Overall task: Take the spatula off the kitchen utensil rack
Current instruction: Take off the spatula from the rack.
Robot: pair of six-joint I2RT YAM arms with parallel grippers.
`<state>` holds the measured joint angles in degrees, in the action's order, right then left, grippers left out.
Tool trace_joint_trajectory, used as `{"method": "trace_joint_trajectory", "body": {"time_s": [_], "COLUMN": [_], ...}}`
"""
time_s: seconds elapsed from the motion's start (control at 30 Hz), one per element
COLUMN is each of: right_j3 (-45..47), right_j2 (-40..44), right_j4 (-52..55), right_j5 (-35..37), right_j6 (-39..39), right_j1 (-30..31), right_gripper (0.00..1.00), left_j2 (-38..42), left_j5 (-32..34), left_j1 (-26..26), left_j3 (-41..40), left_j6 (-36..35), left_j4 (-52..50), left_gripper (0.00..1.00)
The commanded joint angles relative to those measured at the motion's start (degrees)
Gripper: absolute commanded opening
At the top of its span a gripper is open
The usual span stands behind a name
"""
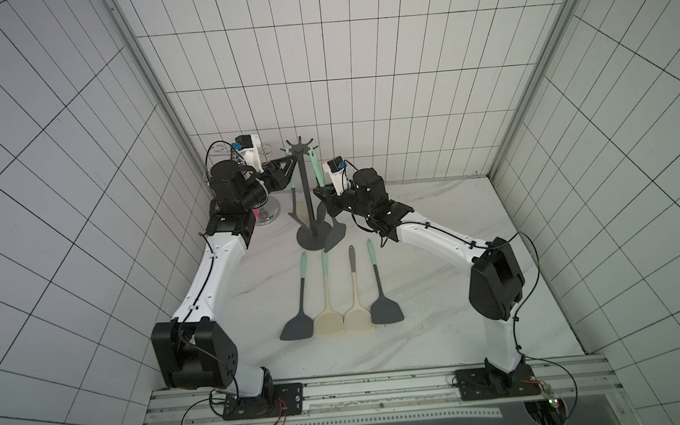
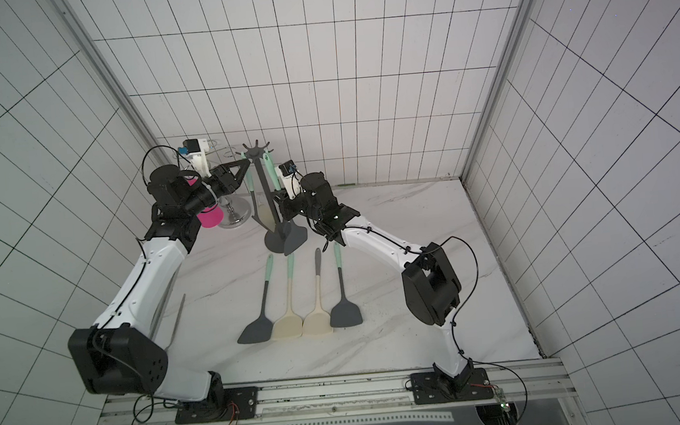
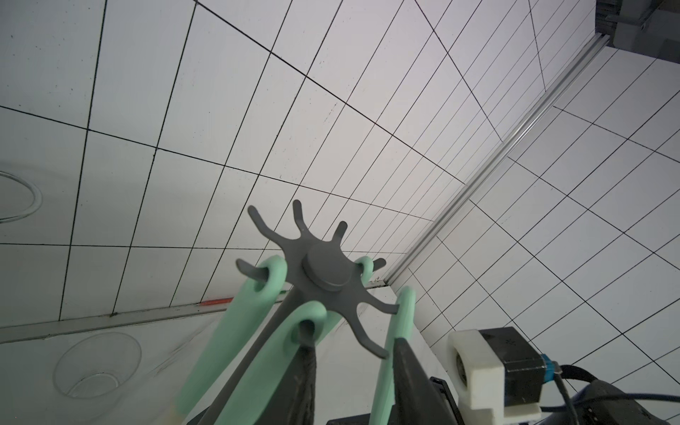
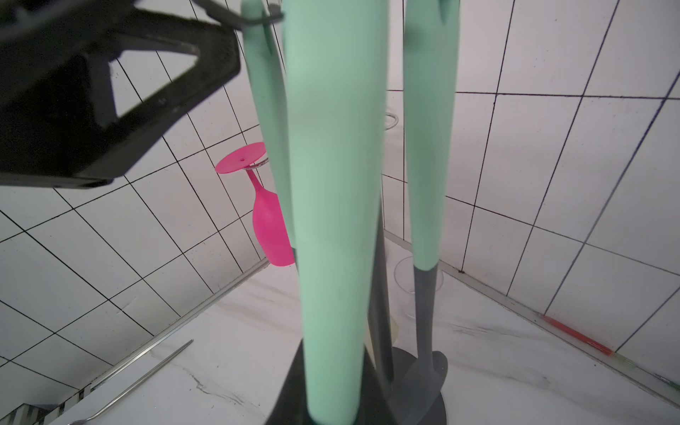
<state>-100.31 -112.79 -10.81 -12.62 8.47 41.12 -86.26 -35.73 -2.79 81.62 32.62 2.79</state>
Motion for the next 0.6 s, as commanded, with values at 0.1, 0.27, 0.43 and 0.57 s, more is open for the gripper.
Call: {"method": "trace_joint_trajectory", "body": {"time_s": [0.1,0.27,0.43,0.57], "right_j3": [1.73,5.39,12.42,22.42], "right_j2": [4.63,7.63,13.42,21.18], "right_j4": [-4.82,-5.79,-5.9,-5.12], "right_j5": [-1.25,-1.35,-1.55,-2.78], "right_j6": [-0.64,-0.47,-0.12,0.05], "right_j1": [-0.25,-0.19,-0.34,-1.46], "right_gripper": [0.0,0.0,0.0,0.0], "left_j2": [-0.06,1.21,3.2,5.81], "left_j5": [1.92,2.32,2.68,2.77], "left_j1": [0.23,0.28,0.28,0.3], "left_j3": [0.67,-0.49,-2.12,-4.29], "left_j6": [0.9,0.01,-1.78,-4.23], "left_j4": [1.1,-0.18,-2.17,-4.23], "left_gripper": [0.3,0.31,0.37,0.43]}}
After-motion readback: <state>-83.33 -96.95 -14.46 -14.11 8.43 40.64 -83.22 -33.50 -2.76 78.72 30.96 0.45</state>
